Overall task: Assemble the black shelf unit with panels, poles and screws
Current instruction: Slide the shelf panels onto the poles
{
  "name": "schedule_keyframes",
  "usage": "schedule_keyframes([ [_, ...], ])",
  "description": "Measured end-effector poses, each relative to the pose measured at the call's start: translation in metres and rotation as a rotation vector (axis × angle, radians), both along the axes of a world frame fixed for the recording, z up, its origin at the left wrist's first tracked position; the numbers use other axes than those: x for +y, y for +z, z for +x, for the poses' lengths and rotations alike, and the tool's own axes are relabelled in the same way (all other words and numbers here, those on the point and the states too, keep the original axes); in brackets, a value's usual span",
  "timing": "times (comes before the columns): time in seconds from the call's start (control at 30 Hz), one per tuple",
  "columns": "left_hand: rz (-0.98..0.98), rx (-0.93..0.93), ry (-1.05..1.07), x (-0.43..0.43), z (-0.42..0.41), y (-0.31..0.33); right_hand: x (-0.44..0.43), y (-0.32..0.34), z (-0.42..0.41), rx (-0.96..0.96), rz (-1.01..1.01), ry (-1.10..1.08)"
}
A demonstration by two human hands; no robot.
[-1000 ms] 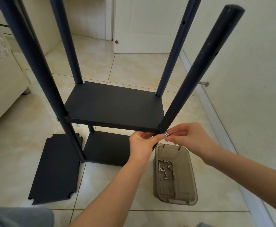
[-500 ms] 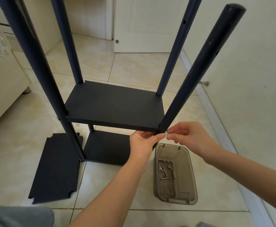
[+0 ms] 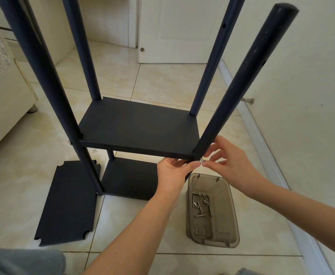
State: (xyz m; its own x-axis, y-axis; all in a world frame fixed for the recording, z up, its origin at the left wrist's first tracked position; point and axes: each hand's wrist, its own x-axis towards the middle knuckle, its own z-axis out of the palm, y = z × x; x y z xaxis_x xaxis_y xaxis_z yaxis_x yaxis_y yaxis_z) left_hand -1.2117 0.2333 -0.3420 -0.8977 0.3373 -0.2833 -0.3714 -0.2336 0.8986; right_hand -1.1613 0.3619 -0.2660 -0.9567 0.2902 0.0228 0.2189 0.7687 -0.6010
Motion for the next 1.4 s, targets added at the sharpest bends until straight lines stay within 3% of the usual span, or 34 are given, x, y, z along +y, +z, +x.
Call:
schedule_keyframes([
  [0.47, 0.028, 0.010, -0.037, -0.005, -0.001, 0.001, 0.009, 0.002, -0.004, -0.049, -0.016, 0.107],
  [0.67, 0.050, -0.053, -0.072, -0.009, -0.001, 0.003, 0.014, 0.005, -0.003, -0.076, -0.112, 0.177],
  [1.4, 0.083, -0.087, -0.083, -0.007, -0.003, 0.005, 0.018, 0.004, -0.005, -0.085, -0.019, 0.161],
])
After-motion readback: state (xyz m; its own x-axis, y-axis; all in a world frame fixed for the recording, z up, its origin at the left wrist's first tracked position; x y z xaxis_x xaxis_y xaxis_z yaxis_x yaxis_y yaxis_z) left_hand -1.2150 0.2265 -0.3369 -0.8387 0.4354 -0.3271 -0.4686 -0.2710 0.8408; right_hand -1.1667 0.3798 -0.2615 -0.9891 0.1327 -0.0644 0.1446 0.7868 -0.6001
